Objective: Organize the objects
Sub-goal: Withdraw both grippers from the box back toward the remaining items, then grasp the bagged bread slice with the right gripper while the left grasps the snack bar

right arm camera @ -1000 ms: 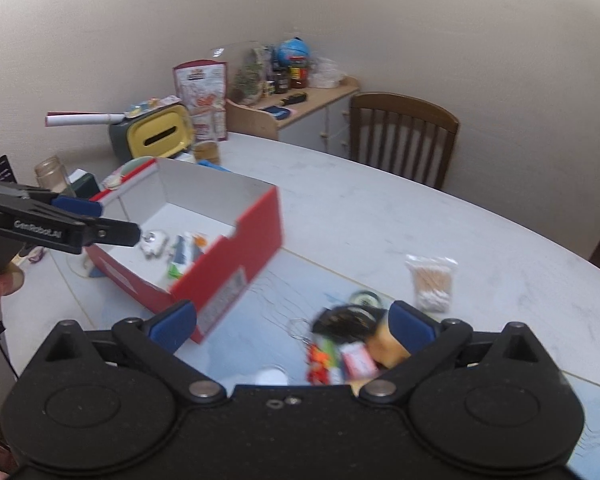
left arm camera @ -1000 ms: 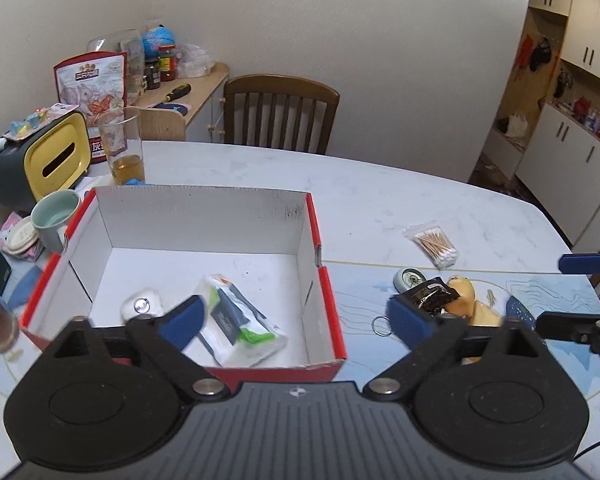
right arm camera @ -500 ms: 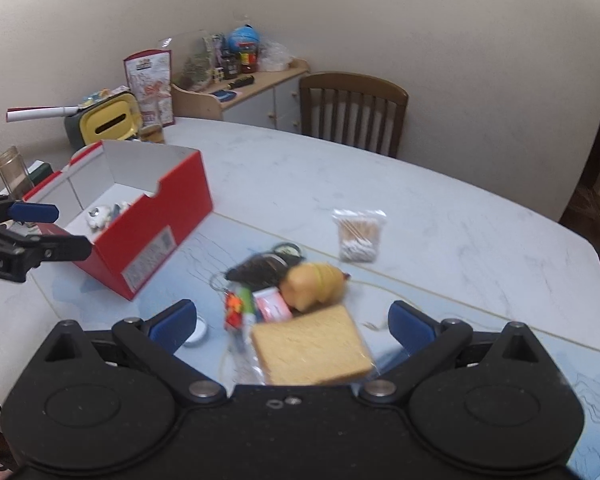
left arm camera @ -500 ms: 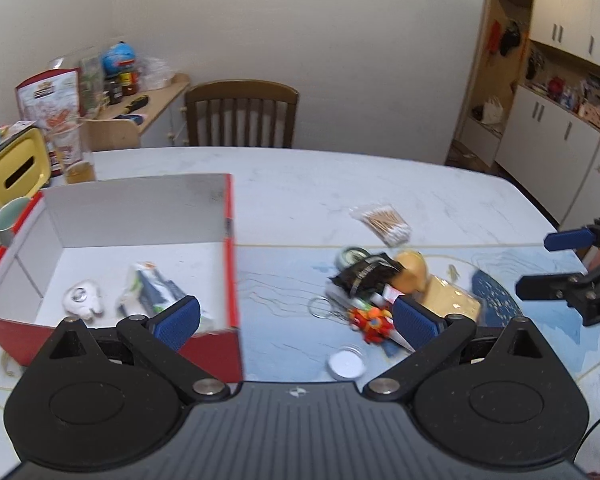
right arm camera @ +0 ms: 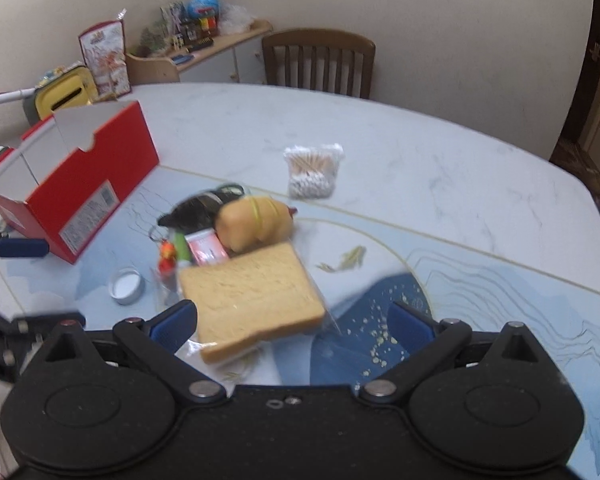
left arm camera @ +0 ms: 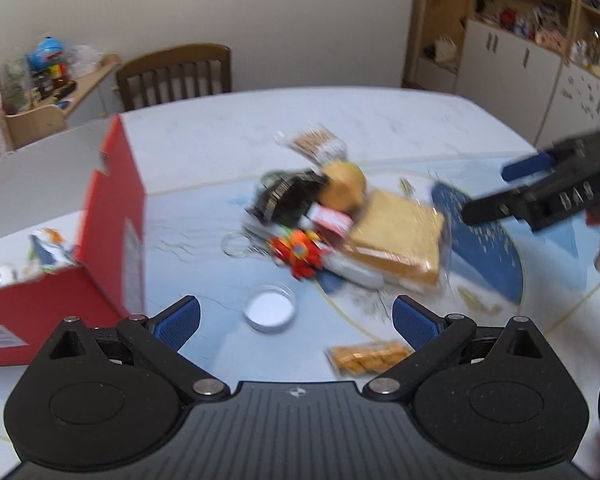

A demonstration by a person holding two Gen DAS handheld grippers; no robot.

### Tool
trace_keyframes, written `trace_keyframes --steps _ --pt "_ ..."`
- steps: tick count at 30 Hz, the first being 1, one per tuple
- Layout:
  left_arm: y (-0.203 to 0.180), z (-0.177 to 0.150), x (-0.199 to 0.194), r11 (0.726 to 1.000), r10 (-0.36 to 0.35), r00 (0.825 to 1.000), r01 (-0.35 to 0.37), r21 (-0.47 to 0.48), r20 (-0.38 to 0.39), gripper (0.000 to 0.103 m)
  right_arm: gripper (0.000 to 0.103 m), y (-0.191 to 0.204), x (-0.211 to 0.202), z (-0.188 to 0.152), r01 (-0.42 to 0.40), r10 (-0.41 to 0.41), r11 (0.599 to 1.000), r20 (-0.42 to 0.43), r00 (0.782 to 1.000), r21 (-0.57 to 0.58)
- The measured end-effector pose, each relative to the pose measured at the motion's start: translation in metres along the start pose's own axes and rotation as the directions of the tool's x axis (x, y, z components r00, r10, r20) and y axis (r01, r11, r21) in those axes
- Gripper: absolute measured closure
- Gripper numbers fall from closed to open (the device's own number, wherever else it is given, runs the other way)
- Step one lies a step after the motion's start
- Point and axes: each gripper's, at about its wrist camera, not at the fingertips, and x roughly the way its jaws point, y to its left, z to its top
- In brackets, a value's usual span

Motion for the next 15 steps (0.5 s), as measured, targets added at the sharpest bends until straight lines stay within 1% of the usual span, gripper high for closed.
trace_keyframes --steps 3,6,9,11,15 --pt "-0.01 -0.007 0.01 1.0 -0.018 1.0 0.018 0.019 -0.023 0.0 0.002 -0.002 0.01 0.0 0.014 -0.014 1.0 -0.015 1.0 0.002" --pt "-0.02 -0.014 0.018 0.998 -0.029 0.999 0.031 0.046 -0.044 0.0 0.002 -0.003 0.016 0.005 0.006 -0.005 1.0 -0.02 1.0 0.021" --pt "-0.027 -0.018 0.024 0.997 -0.034 0.998 0.038 0.069 -0.059 0.0 0.002 0.004 0.024 0.014 0.004 -0.004 1.0 -0.019 1.0 0.012" --pt "-0.029 -0.02 0.027 0.997 -0.033 0.997 0.037 0.068 -0.067 0.0 0.002 0.01 0.033 0.022 0.01 -0.009 1.0 -0.022 1.0 0.015" --pt "-0.034 -0.021 0.033 0.997 -0.038 0.996 0.043 0.064 -0.083 0.0 0.002 0.02 0.055 0.035 0.024 -0.022 0.998 -0.04 0.999 0.06"
